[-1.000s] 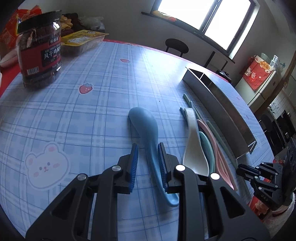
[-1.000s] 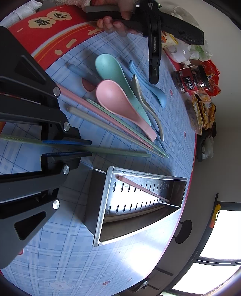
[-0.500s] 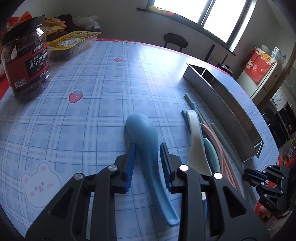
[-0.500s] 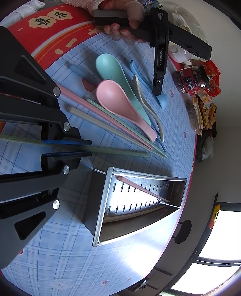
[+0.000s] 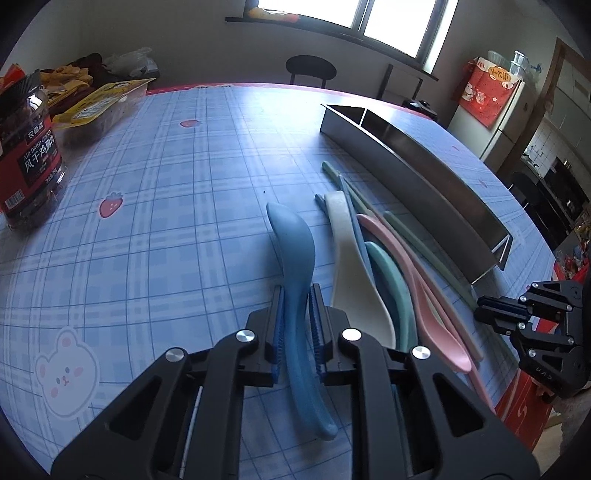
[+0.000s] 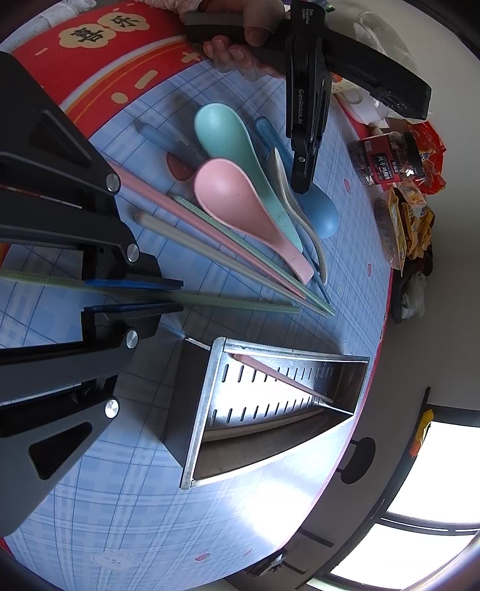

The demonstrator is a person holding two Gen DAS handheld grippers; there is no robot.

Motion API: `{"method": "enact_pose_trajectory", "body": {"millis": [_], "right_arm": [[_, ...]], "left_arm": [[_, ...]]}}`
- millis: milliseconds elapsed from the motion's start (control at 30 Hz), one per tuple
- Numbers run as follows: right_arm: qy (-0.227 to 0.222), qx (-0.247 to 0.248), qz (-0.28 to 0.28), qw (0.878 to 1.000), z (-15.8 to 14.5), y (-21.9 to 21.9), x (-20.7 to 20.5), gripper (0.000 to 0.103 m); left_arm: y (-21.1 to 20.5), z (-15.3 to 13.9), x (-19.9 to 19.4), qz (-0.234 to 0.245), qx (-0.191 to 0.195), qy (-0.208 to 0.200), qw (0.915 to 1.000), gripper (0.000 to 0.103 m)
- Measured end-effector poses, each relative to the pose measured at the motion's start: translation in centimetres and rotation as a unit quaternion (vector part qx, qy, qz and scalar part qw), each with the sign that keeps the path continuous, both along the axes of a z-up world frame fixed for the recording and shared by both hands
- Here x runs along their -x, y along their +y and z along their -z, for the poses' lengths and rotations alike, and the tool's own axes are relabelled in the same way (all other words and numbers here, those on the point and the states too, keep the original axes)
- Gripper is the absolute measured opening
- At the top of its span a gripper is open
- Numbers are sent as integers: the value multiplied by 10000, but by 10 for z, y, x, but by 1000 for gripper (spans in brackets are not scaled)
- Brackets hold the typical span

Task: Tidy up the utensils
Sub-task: 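Grasp the blue spoon with the left tool while the right tool grasps a green chopstick, then carry the blue spoon and green chopstick into the steel tray and release both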

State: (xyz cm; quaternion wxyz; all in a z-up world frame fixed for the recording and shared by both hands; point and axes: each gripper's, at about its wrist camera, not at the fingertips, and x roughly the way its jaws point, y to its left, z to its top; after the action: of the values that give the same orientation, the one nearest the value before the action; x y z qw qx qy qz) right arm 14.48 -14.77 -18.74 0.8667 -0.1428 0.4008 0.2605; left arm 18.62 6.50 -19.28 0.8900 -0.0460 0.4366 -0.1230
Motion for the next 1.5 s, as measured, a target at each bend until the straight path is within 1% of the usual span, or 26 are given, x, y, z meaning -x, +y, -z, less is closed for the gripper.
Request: {"method": "enact_pose_trajectory", "body": {"millis": [133, 267, 333, 367, 400, 600, 767, 967, 1033, 1133, 1200, 1367, 1500], "right_arm": [[-9, 12, 1, 10000, 0, 0, 0, 7], [-33, 45, 1, 10000, 0, 1, 1, 7], [-46, 64, 0, 10000, 0, 1, 1, 7], [-54, 75, -2, 10000, 0, 1, 2, 7], [-62, 86, -5, 9999, 0, 2, 2, 7], [-134, 186, -10, 9997, 1, 4, 4, 7], [-209, 282, -11, 9994, 1, 6, 6, 7], [-272, 330, -12, 9991, 1, 7, 7, 6], [-286, 315, 84, 9991, 0, 5, 6, 6], [-317, 64, 154, 9994, -5, -4, 5, 6], [-441, -99, 188, 9988, -9, -9, 9, 6], [-693, -283, 185, 9970, -17, -14, 15, 6], [-901, -630, 148, 9938, -26, -24, 22, 6]], "left_arm": [[2, 1, 0, 2, -42, -7, 10000, 17], [-6, 1, 2, 18, -381, -73, 9992, 17], [-7, 0, 1, 18, -440, -89, 9990, 16], [-6, 0, 1, 21, -407, -88, 9991, 15], [-5, 0, 2, -1, -367, -89, 9993, 11], [9, -4, 5, -262, -146, -197, 9994, 11], [10, -8, 10, -290, -138, -342, 9989, 11], [16, -14, 18, -477, -94, -577, 9971, 11], [18, -17, 21, -538, -63, -654, 9964, 11], [21, -19, 23, -578, -50, -734, 9956, 11], [21, -21, 25, -590, -56, -779, 9952, 11], [21, -25, 31, -648, -100, -924, 9936, 11], [24, -28, 34, -720, -80, -1019, 9922, 11]]}}
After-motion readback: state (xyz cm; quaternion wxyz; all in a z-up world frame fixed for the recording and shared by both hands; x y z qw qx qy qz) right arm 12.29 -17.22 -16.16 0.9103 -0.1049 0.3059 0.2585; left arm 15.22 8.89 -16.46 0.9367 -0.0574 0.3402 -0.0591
